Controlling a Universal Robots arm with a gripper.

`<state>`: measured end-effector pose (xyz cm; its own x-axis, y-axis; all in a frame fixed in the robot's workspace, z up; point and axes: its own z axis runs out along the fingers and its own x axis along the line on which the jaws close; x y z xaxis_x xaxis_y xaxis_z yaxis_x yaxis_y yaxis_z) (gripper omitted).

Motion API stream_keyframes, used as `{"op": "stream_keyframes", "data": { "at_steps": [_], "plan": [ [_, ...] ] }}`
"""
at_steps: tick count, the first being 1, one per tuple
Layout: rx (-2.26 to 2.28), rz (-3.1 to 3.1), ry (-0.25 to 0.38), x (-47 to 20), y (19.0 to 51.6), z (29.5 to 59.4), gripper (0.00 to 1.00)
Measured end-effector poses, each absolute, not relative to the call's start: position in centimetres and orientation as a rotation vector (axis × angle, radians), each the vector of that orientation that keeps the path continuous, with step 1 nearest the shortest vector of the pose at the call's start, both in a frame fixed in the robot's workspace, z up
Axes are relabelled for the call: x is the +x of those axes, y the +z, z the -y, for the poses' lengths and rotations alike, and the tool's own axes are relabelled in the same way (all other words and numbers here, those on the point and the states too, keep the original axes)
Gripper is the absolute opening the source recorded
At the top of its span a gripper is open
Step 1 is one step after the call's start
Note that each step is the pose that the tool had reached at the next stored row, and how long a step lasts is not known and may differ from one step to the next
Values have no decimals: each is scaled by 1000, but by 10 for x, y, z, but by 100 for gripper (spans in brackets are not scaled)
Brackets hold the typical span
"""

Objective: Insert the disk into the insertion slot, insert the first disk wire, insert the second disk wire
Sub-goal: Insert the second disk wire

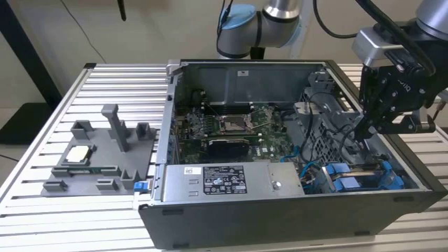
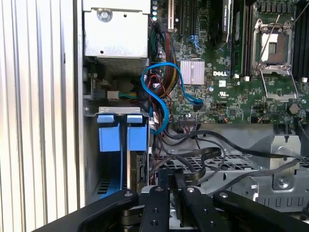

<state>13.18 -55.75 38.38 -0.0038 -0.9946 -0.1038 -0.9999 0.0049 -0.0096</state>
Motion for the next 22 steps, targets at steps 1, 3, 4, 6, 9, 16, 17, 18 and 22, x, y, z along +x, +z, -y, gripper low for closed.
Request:
{"op": "stream_keyframes", "data": {
  "at_steps": [1, 3, 4, 6, 9, 16, 17, 18, 22],
  "plan": [
    [-2159, -2168, 102, 132, 384, 557, 16],
    [-2158, -2168, 101, 132, 383, 558, 16],
    [-2158, -2168, 101, 132, 383, 558, 16],
    [-2158, -2168, 101, 132, 382, 558, 16],
    [-2159, -2168, 99, 132, 380, 558, 16],
    [-2160, -2169, 94, 132, 376, 560, 16],
    [-2160, -2169, 94, 132, 376, 560, 16],
    [-2160, -2170, 93, 132, 375, 560, 16],
    [-2161, -2170, 91, 132, 374, 561, 16]
  ]
}}
